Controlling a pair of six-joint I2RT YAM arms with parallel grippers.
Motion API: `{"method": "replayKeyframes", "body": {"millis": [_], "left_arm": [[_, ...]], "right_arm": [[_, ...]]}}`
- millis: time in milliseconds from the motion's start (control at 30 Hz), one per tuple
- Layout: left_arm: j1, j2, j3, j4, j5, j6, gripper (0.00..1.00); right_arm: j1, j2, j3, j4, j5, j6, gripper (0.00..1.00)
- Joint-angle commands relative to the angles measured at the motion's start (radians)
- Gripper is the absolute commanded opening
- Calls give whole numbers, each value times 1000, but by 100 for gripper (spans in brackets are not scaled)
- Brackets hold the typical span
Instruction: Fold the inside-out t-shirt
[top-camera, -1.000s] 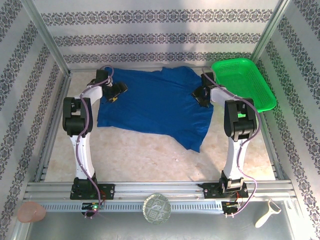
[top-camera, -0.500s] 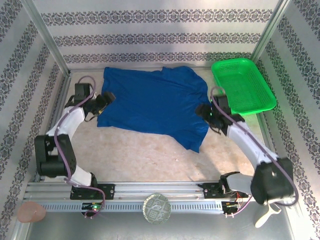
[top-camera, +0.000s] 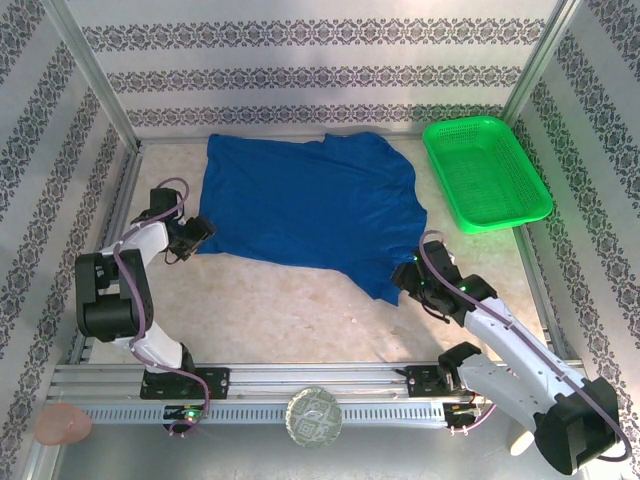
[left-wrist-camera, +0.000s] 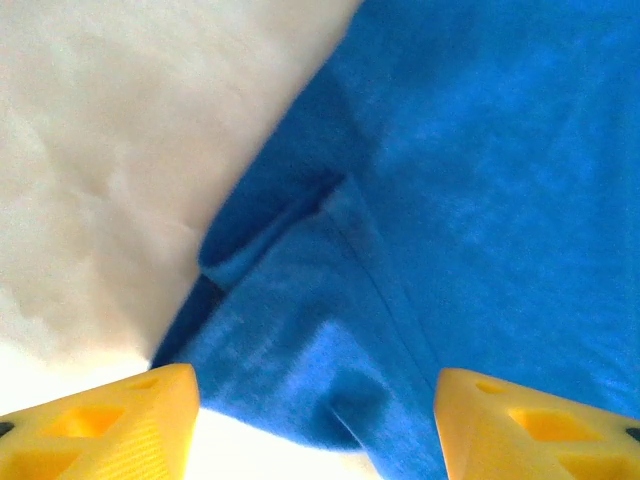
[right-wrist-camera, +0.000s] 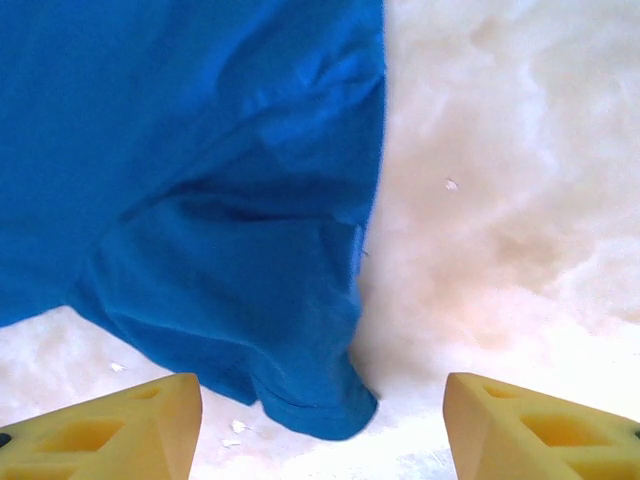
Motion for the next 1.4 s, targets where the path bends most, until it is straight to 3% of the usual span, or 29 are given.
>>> {"method": "replayKeyframes", "body": {"millis": [0,33,200,267,667,833,1067,1367], "left_arm": [[13,28,23,-30,-42,30,62],[12,36,18,-26,-42,27,58],[14,53,0,-10,-37,32,9],[15,30,-17,-14,-48,39,0],[45,-239,-178,-41,-52,34,0],[49,-247,-171,-41,-45,34,0],[49,-180,-106,-56,-40,42,26],[49,-145,-64,-57,-31,39,29]], "right_arm": [[28,11,-5,-31,58,31,66],[34,16,-5,-31,63,36,66],[76,63,-11,-13,68,50,66],[108,87,-11,-4,77,54,67],[321,263,94,-3,155,-59,61],[394,371,178,3,187,-106,58],[389,518,216,65,165,-162,51],[341,645,193,126,109,-184,38]]}}
